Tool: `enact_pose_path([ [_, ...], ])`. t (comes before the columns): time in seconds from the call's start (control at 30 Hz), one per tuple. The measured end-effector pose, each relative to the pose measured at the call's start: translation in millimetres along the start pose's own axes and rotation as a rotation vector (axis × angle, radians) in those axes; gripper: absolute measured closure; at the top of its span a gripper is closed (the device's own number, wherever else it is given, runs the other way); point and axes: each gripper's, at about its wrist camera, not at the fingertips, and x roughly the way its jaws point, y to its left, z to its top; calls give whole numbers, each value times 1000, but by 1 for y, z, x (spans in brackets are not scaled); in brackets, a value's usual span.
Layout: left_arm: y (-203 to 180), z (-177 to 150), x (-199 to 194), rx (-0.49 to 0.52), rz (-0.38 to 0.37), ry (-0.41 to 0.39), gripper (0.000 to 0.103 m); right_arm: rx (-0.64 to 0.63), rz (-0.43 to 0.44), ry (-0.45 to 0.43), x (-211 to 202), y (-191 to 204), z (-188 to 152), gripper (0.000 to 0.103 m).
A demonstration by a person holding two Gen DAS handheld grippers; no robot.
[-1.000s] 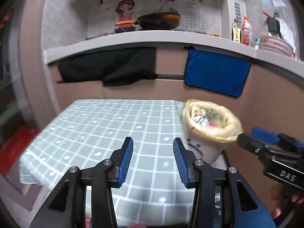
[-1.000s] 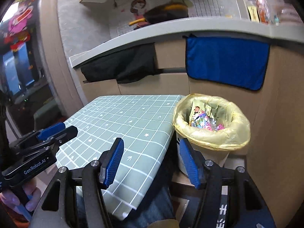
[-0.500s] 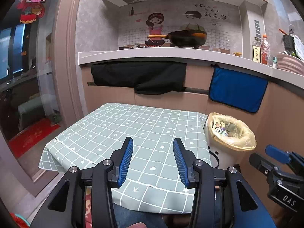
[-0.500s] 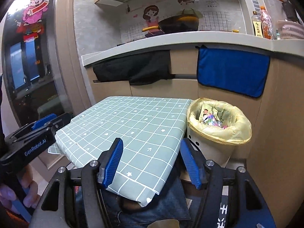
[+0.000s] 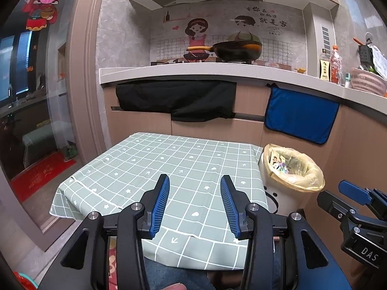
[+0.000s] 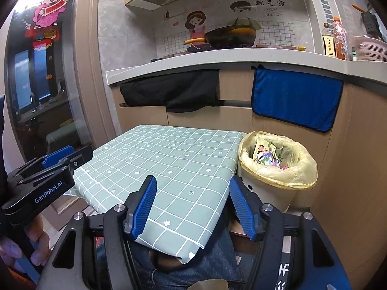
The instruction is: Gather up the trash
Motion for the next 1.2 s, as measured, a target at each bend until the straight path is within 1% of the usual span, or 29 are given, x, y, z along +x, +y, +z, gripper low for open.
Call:
enact_pose_path([
  [0.67,-2,-2,4,40,-36,21,58,29,-8,6,-1,-6,-2,43],
  [1.2,-9,-4,4,53,-38,28,58,40,-19,-1,-5,-8,-3,43],
])
